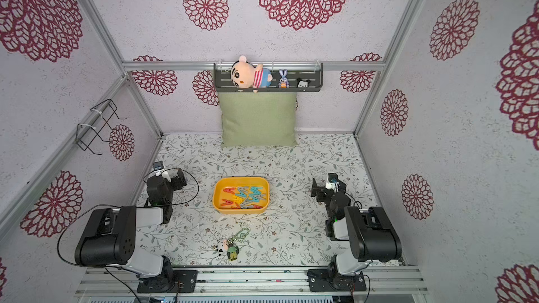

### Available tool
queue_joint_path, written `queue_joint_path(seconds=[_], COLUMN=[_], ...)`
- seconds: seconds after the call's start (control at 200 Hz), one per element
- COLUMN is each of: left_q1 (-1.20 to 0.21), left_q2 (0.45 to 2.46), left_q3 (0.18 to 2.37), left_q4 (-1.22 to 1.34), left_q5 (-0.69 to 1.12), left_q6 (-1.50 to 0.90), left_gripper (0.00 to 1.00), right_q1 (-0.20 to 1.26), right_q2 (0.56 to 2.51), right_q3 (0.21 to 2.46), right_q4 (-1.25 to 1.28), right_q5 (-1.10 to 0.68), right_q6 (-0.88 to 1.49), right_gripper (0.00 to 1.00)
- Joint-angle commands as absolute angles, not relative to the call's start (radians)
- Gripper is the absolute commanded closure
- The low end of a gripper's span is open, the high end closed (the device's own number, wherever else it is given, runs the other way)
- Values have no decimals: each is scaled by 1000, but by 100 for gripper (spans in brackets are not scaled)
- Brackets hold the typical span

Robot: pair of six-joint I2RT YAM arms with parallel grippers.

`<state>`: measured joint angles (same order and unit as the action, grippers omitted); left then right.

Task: Take the clothespins out of the storage box
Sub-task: Move the storage box to the center of the board.

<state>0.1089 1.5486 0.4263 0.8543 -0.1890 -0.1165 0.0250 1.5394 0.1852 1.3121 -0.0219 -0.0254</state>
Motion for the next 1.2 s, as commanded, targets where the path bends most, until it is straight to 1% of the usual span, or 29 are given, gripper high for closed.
queue_joint_path(seconds=[0.0, 0.936, 1.046, 1.116, 1.156, 1.196], left_q1=[107, 109, 109, 110, 113, 114], left_q2=[1547, 1547, 1526, 1415, 1330, 1266], left_q3=[422, 423, 415, 418, 451, 509], left_q4=[867, 868, 884, 776, 645, 485], left_q5=[-183, -181, -157, -105, -87, -72], left_q6=[-109, -110, -100, -92, -83, -47], left_gripper=[3, 3, 3, 3, 3, 3], right_q1=[29, 29, 29, 31, 42, 52], right_q2=[1534, 1535, 1529, 1452, 1365, 1273], right_q3=[207, 208, 206, 205, 230, 285], right_q4=[1345, 1344, 1347, 1287, 1162, 975], right_q5=[-6, -6, -1, 13, 43, 101], right_q6=[-17, -15, -15, -12, -5, 45], right_gripper=[1, 1, 1, 1, 1, 1])
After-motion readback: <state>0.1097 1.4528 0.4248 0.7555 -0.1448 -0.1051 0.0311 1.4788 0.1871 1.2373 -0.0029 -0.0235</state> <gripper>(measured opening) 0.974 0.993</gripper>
